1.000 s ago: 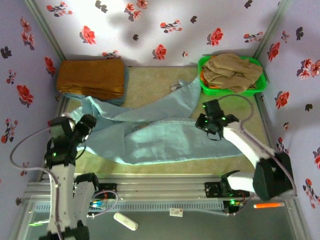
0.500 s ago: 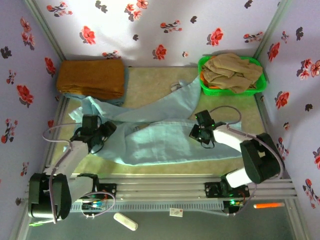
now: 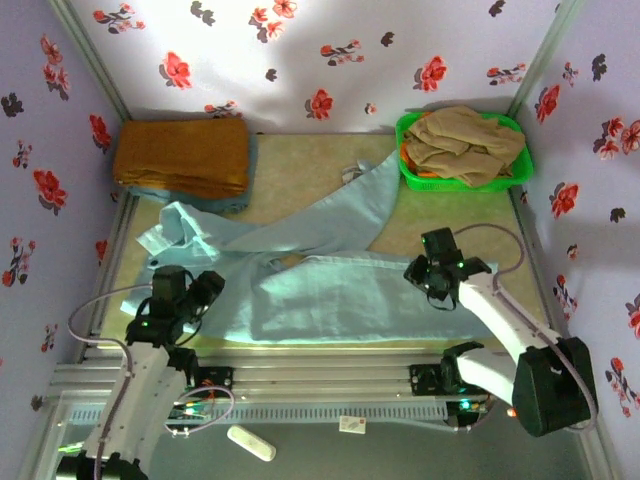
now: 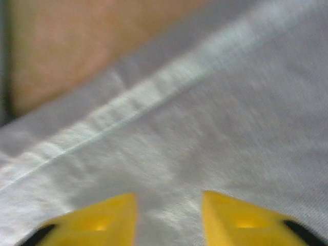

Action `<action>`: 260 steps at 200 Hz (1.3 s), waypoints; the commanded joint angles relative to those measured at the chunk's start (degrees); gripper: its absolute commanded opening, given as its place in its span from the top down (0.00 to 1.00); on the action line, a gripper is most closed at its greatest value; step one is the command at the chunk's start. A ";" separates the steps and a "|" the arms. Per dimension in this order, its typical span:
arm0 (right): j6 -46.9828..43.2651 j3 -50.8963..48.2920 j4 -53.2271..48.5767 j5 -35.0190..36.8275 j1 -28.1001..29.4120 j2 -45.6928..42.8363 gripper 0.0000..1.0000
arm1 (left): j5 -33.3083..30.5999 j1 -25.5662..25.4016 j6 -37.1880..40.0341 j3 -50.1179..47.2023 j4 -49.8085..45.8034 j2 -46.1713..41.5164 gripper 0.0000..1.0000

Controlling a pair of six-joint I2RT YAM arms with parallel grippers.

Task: Fold and stack the trousers

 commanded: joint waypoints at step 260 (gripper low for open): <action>0.44 59.90 -0.17 -0.37 8.50 56.54 0.33 | 1.92 0.99 11.40 10.79 4.65 18.41 1.00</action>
